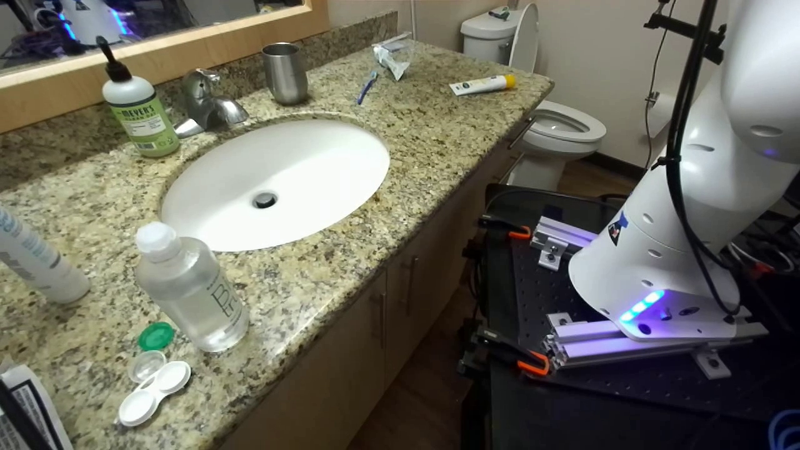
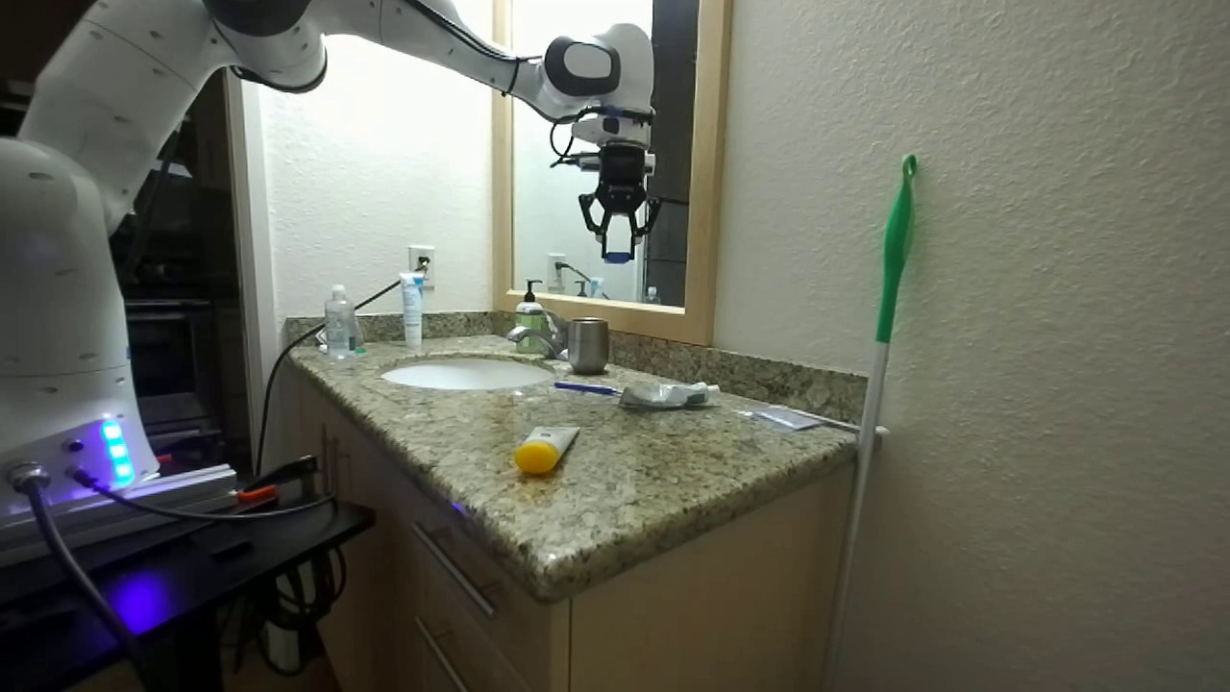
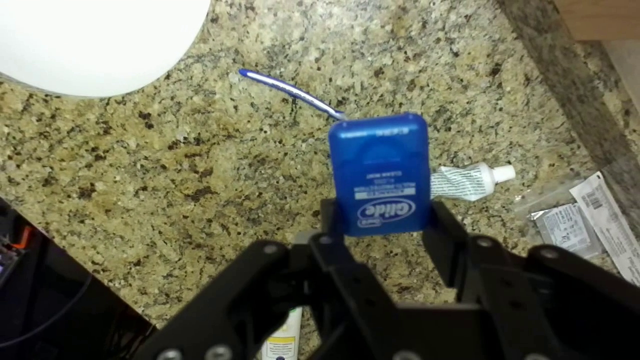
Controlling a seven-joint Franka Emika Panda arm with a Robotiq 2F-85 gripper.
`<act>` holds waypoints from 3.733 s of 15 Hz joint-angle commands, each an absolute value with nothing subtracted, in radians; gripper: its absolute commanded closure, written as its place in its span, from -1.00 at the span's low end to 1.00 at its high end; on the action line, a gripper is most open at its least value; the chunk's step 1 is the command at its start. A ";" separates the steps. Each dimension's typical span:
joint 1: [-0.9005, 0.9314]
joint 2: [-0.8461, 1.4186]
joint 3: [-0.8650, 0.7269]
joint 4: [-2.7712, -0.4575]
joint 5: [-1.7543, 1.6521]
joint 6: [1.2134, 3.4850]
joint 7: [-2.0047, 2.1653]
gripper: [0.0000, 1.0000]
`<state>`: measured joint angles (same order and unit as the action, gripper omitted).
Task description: Move the dental floss to the right side of the sink
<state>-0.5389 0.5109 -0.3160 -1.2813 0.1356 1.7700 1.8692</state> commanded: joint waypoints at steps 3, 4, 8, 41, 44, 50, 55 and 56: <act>-0.571 0.522 -0.319 -1.373 0.180 1.896 1.876 0.60; -0.573 0.521 -0.322 -1.407 0.185 1.936 1.882 0.60; -0.571 0.537 -0.328 -1.542 0.169 2.074 1.894 0.60; -0.324 0.471 -0.490 -2.060 0.168 2.623 1.613 0.60; -0.281 0.521 -0.573 -2.023 0.052 2.588 1.721 -0.40; -0.233 0.552 -0.676 -1.917 -0.150 2.357 1.825 -0.99; -0.319 0.342 -0.623 -1.900 -0.051 2.228 1.664 -1.00; -0.338 0.299 -0.625 -1.887 -0.023 2.184 1.622 -1.00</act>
<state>-0.2633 0.4525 -0.6678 -1.8879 -0.0874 2.2879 1.7398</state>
